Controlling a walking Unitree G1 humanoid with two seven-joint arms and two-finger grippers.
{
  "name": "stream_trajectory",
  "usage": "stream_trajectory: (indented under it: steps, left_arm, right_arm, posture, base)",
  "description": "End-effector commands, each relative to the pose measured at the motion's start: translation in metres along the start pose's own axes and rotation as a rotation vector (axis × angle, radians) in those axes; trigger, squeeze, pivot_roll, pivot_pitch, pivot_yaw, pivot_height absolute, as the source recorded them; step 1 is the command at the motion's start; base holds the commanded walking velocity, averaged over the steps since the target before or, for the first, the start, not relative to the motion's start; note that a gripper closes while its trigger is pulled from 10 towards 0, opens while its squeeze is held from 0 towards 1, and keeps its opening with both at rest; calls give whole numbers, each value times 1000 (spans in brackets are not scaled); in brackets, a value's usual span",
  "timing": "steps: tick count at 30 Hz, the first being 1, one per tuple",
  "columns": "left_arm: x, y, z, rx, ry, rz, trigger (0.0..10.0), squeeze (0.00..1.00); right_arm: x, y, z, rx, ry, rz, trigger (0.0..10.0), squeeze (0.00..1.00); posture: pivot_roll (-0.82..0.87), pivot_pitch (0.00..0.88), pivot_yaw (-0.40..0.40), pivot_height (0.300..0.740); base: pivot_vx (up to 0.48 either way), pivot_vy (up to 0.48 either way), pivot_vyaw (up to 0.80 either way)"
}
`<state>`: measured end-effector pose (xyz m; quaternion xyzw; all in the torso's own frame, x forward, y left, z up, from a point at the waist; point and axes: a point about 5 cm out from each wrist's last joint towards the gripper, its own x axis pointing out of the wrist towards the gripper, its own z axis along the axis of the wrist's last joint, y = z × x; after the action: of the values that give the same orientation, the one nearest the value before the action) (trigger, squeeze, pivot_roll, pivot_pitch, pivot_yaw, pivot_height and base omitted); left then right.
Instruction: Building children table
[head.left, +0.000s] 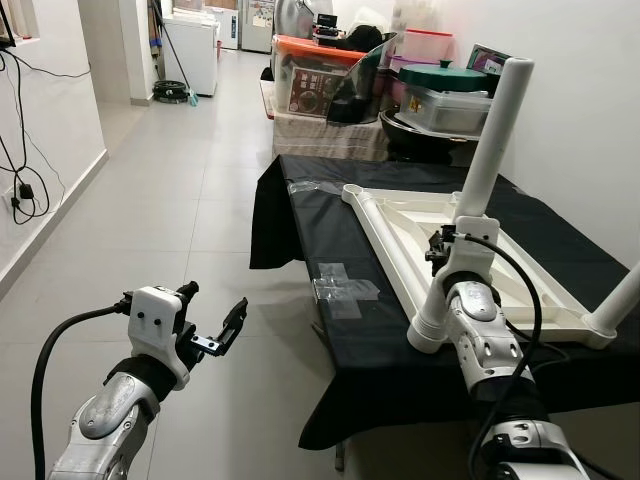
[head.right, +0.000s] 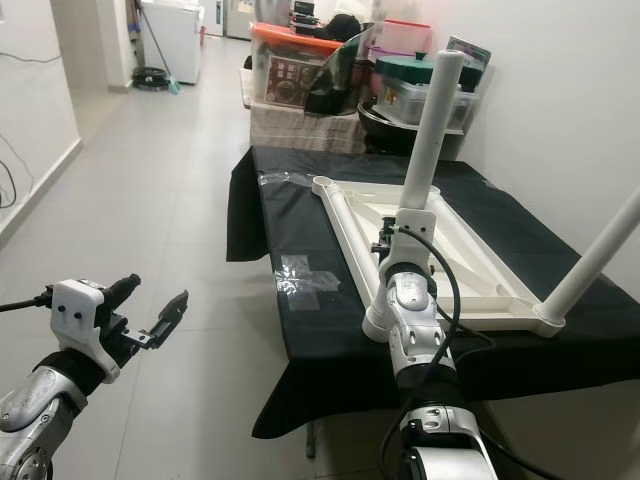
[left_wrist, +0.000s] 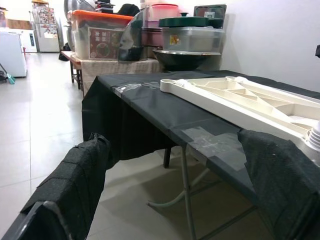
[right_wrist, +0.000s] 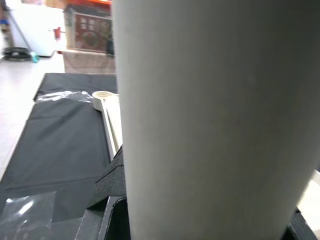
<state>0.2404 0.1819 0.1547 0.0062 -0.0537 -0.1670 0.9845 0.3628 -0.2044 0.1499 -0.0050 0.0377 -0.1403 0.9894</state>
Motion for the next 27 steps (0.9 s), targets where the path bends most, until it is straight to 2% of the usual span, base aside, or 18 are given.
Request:
stream_trajectory:
  steps: [1,4,9,15,27]
  left_arm:
    - [3,-3,-3,-1,5,-7,10000,0]
    - [3,-3,-3,-4,7,-4,10000,0]
    - [3,-4,-4,-4,11,-4,10000,0]
    - [5,-3,-3,1,5,0,10000,0]
    - [4,-3,-3,4,5,8,10000,0]
  right_arm:
    - [-4,-24,-37,12,178,-107,0,0]
    - [0,-32,-37,98,202,-207,0,0]
    - [2,-42,-33,161,187,-338,0,0]
    - [1,-33,-25,100,124,-348,0,0]
    - [-3,-18,-32,79,147,-324,0,0]
  posture:
    - [123,0,-126,740]
    - [123,0,-126,740]
    - [126,0,-124,740]
    - [129,0,-124,740]
    - [132,0,-127,740]
  base:
    - [0,0,0]
    - [0,0,0]
    - [0,0,0]
    - [0,0,0]
    - [0,0,0]
